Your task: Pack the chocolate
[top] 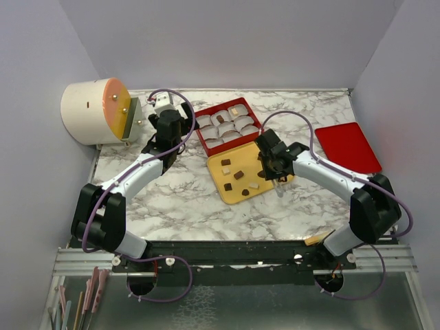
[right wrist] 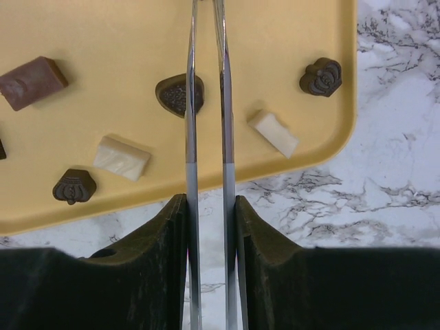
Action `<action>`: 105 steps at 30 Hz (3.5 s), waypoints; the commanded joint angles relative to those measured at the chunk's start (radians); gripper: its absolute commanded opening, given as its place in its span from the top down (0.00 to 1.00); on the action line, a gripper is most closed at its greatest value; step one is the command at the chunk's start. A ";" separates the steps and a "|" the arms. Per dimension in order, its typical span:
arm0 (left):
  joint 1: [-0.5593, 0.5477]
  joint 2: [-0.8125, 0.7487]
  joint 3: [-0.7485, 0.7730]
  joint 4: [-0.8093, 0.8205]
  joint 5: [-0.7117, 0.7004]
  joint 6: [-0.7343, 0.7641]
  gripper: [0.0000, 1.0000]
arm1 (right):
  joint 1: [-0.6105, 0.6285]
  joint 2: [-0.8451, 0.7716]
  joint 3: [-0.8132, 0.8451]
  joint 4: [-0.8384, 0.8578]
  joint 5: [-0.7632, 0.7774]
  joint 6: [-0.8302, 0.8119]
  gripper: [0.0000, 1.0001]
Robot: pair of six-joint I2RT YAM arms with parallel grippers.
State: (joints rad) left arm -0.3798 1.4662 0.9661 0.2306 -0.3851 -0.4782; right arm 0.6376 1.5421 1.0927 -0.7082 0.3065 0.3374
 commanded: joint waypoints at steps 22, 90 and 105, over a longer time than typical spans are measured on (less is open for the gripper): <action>0.004 0.014 -0.010 0.026 0.022 -0.014 0.06 | -0.009 0.012 0.093 -0.014 -0.014 0.010 0.60; 0.004 0.044 -0.017 0.036 0.038 -0.033 0.06 | -0.009 0.015 0.064 -0.031 0.021 0.071 0.57; 0.004 0.057 -0.015 0.036 0.038 -0.031 0.06 | -0.009 0.070 0.052 -0.001 0.003 0.086 0.54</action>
State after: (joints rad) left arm -0.3798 1.5085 0.9585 0.2459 -0.3626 -0.5121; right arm 0.6327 1.5921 1.1538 -0.7353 0.3161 0.4049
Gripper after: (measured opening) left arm 0.941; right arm 0.457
